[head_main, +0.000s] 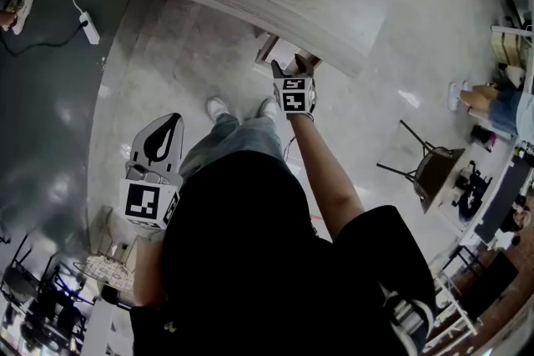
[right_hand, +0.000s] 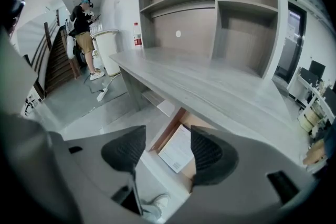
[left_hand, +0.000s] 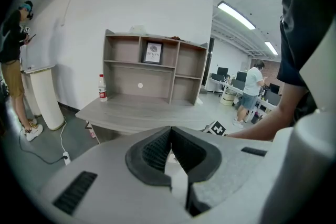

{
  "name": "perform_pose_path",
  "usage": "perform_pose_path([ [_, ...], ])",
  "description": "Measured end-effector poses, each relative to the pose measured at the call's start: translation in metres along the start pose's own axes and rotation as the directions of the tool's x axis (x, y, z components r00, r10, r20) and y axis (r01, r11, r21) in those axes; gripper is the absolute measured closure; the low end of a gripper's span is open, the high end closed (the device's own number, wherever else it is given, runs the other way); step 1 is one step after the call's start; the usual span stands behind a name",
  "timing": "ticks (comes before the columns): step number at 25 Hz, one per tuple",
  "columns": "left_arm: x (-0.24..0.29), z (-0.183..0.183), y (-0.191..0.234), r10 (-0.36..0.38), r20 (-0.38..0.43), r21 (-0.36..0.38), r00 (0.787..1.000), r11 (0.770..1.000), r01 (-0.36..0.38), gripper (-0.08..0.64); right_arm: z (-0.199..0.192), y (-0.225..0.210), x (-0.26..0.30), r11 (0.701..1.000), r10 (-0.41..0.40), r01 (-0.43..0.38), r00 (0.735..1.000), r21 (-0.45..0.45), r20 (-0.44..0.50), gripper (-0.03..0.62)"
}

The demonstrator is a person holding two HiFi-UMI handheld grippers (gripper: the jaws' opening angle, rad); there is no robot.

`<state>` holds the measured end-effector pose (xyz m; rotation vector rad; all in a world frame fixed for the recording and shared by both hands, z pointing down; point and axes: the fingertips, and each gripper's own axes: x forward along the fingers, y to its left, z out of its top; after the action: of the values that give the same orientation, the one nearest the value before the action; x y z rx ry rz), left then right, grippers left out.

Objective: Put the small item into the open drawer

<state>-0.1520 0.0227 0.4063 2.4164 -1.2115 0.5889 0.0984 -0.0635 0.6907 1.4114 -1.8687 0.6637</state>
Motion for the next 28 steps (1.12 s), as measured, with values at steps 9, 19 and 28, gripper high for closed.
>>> perform_pose_path([
  [9, 0.009, 0.020, -0.024, -0.024, 0.067, -0.004, 0.997, 1.000, 0.024, 0.557, 0.044, -0.003, -0.058, 0.998, 0.011, -0.006, 0.996, -0.064, 0.093, 0.513],
  [19, 0.020, 0.040, -0.050, -0.044, 0.139, -0.011, 0.989, 0.999, 0.045, 0.557, 0.097, 0.004, -0.147, 0.994, 0.088, -0.069, 0.967, -0.088, 0.240, 0.577],
  [28, 0.031, 0.058, -0.062, -0.081, 0.185, -0.001, 0.979, 0.997, 0.082, 0.557, 0.127, -0.002, -0.216, 0.989, 0.118, -0.082, 0.940, -0.124, 0.320, 0.580],
])
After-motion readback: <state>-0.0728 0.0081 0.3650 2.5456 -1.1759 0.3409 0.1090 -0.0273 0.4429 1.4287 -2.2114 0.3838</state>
